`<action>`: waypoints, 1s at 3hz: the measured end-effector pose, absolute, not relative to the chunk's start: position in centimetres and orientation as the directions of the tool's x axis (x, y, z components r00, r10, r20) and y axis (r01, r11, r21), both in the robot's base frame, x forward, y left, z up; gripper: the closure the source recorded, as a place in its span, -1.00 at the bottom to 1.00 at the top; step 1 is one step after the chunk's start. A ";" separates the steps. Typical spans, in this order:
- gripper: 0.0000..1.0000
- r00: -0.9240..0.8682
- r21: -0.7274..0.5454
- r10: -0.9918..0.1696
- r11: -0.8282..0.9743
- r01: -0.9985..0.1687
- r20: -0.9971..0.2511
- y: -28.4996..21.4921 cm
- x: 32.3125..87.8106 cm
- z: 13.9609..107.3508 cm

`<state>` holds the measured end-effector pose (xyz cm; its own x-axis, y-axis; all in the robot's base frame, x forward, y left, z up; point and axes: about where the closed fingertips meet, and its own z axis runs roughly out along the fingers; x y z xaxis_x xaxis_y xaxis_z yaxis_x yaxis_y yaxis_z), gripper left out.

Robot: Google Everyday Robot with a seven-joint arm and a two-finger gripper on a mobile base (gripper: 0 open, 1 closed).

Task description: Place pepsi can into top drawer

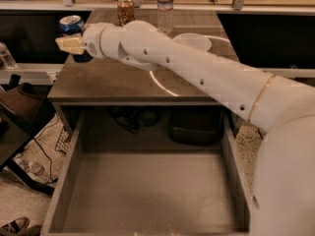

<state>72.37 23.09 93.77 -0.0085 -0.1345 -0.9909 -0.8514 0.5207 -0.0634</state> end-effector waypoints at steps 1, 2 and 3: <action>1.00 0.010 -0.094 -0.163 0.520 -0.849 -0.987 18.8 68.1 96.7; 1.00 -0.008 -0.112 -0.215 0.543 -0.832 -0.977 14.0 63.4 97.5; 1.00 -0.046 -0.093 -0.247 0.523 -0.847 -0.968 11.5 58.7 95.4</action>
Offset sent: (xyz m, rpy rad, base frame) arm -0.1552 -0.1578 0.0340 -0.1714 0.0244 -0.0807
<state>58.71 11.48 95.40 -0.0462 -0.2467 -0.9680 -0.8472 0.5231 -0.0929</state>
